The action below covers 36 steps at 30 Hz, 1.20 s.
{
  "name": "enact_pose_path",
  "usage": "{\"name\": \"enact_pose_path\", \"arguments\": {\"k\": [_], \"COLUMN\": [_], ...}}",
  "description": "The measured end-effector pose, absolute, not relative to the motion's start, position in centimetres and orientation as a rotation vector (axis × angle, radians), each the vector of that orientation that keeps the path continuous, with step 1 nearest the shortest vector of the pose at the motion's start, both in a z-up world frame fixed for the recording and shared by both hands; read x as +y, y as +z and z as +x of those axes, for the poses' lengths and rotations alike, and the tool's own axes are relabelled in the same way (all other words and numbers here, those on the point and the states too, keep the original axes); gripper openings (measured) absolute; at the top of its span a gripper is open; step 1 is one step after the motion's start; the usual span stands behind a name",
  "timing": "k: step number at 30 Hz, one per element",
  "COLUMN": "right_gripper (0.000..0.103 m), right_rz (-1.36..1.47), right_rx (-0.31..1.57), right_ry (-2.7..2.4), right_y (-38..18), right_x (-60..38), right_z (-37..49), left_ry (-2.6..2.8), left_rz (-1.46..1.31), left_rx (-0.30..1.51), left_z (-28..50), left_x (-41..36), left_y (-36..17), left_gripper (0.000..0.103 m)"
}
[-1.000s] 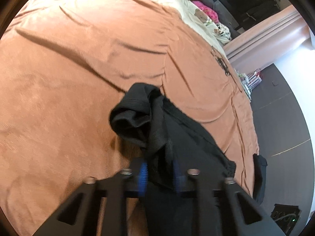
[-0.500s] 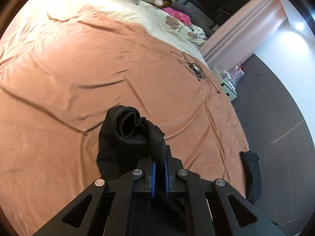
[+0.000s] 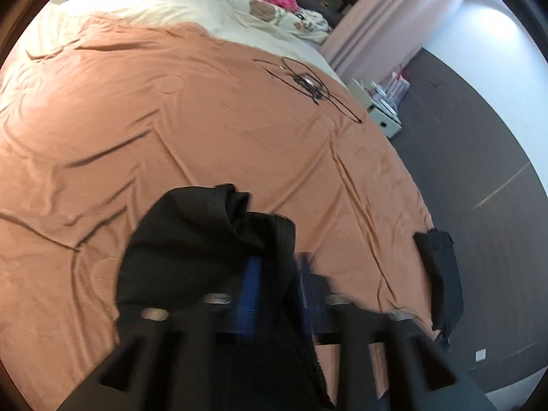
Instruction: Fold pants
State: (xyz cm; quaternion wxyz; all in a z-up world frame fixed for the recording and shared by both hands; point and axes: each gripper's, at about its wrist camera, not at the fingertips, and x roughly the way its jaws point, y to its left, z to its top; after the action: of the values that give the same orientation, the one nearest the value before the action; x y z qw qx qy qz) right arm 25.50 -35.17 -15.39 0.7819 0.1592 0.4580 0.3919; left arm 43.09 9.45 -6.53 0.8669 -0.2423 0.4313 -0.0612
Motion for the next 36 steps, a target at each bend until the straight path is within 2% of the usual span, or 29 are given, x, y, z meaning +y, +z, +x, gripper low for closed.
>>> {"name": "enact_pose_path", "arguments": {"k": [1, 3, 16, 19, 21, 23, 30, 34, 36], "right_gripper": [0.005, 0.005, 0.005, 0.015, 0.038, 0.048, 0.048, 0.048, 0.048], "right_rz": [0.345, 0.345, 0.306, 0.308, 0.305, 0.318, 0.322, 0.301, 0.273], "right_rx": [0.996, 1.002, 1.027, 1.035, 1.020, 0.989, 0.892, 0.856, 0.849], "right_ry": [0.845, 0.843, 0.852, 0.839, 0.835, 0.823, 0.791, 0.810, 0.829], "right_y": [-15.6, -15.8, -16.8, -16.7, -16.3, -15.6, -12.9, -11.4, -10.7], "right_x": [-35.2, -35.2, -35.5, -36.0, -36.4, -37.2, -38.4, -37.1, -36.0], "right_z": [25.5, 25.4, 24.2, 24.2, 24.0, 24.1, 25.8, 27.9, 29.0], "left_ry": [-0.133, -0.127, -0.048, -0.037, -0.030, -0.023, -0.021, -0.024, -0.018], "left_rz": [-0.504, -0.486, -0.451, -0.452, -0.458, -0.460, -0.490, -0.515, -0.516], "left_rx": [0.894, 0.863, 0.973, 0.991, 1.003, 1.007, 1.022, 1.042, 1.049], "left_z": [42.9, 42.1, 36.0, 34.7, 33.8, 33.0, 31.3, 30.8, 30.6], "left_x": [9.2, 9.0, 11.9, 12.3, 12.6, 12.8, 13.1, 12.9, 12.8], "left_y": [-6.5, -6.3, -9.7, -10.3, -10.8, -11.1, -12.7, -13.7, -14.1], "left_gripper": [0.078, 0.084, 0.084, 0.084, 0.084, 0.084, 0.084, 0.074, 0.073]}}
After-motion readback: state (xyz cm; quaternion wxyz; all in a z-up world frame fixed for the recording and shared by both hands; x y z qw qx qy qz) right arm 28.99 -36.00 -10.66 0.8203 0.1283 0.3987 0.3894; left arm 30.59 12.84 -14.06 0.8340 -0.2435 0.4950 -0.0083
